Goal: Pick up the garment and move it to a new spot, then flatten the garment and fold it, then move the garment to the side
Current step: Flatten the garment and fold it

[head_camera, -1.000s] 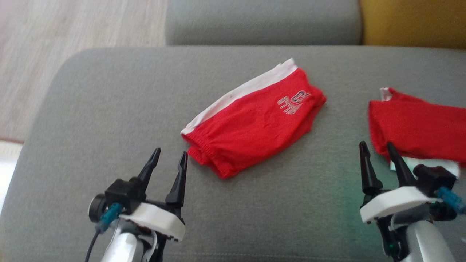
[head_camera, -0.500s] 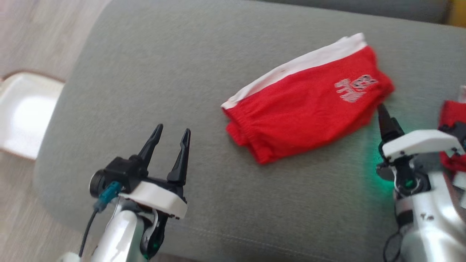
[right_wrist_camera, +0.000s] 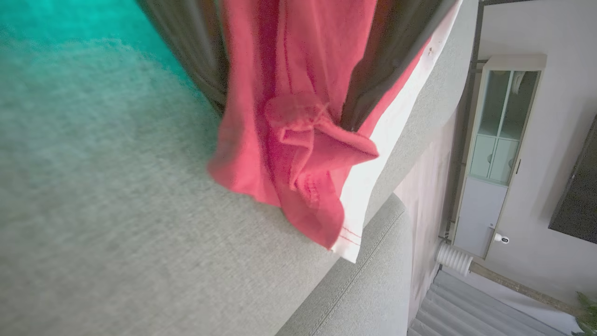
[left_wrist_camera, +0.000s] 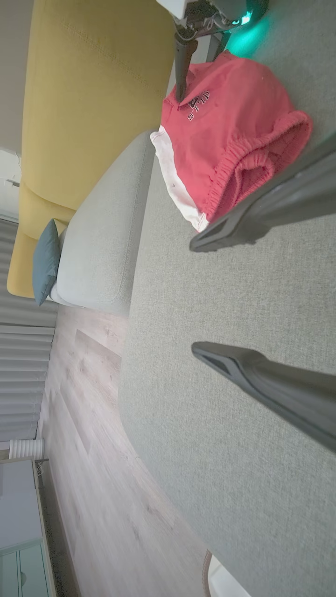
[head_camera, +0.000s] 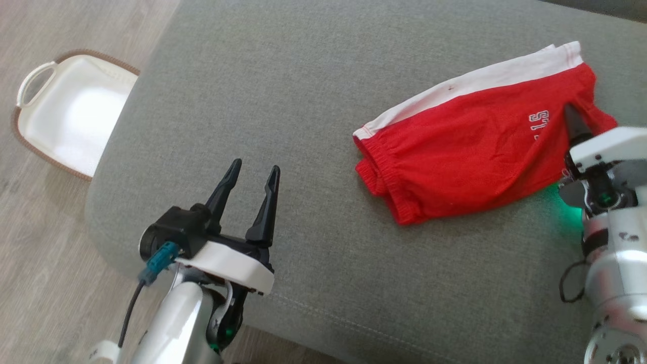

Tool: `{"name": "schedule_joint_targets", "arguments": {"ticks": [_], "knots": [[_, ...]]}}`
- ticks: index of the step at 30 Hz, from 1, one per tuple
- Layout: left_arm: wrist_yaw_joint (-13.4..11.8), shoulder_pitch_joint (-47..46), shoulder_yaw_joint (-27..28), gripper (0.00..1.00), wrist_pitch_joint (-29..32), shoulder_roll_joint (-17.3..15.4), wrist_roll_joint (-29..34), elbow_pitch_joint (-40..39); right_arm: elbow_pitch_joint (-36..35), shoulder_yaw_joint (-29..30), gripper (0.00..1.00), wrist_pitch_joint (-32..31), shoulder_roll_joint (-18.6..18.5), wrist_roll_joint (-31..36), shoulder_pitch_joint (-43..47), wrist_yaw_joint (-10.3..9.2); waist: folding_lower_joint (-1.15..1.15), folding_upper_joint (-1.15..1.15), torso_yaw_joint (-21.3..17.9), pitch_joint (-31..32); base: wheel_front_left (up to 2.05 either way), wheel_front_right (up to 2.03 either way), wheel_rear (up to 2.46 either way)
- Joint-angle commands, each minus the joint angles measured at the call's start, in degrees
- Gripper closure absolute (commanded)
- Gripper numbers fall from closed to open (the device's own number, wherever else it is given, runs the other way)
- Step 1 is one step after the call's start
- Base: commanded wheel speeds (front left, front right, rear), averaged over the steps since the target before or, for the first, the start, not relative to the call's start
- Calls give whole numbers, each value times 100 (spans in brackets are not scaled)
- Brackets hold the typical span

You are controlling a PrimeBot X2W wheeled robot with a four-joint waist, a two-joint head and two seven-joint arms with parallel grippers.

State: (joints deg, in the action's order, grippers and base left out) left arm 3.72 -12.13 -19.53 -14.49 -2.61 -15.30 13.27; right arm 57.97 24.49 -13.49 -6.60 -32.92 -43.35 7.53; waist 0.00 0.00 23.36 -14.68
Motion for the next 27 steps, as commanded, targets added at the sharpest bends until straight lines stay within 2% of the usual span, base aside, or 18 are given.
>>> {"name": "schedule_joint_targets", "arguments": {"ticks": [1, 14, 15, 16, 22, 27], "knots": [[-35, -212, 179, 0, -51, -28, -18, -189, 105, -126, 0, -119, 197, 6, 7, -4, 0, 0, 22, -22, 0, 0, 0], [-78, -258, 163, 0, -51, -27, -82, -104, 315, -79, 0, 72, 262, 368, -190, -4, 0, 0, -23, -57, 0, 0, 0], [-77, -263, 159, 0, -51, -27, -84, -99, 320, -101, 75, 86, 269, 386, -211, -4, 0, 0, -42, -57, 0, 0, 0], [-76, -264, 154, 0, -51, -27, -86, -91, 312, -132, 100, 124, 276, 409, -225, -4, 0, 0, -61, -50, 0, 0, 0], [-74, -182, 192, 0, -51, -27, -63, 14, 209, -170, 100, 428, 339, 189, -147, -4, 0, 0, -307, 190, 0, 0, 0], [-52, -67, 239, 0, -51, -27, -22, 78, -8, -370, 100, 607, 367, -380, 155, -4, 0, 0, -665, 471, 0, 0, 0]]}}
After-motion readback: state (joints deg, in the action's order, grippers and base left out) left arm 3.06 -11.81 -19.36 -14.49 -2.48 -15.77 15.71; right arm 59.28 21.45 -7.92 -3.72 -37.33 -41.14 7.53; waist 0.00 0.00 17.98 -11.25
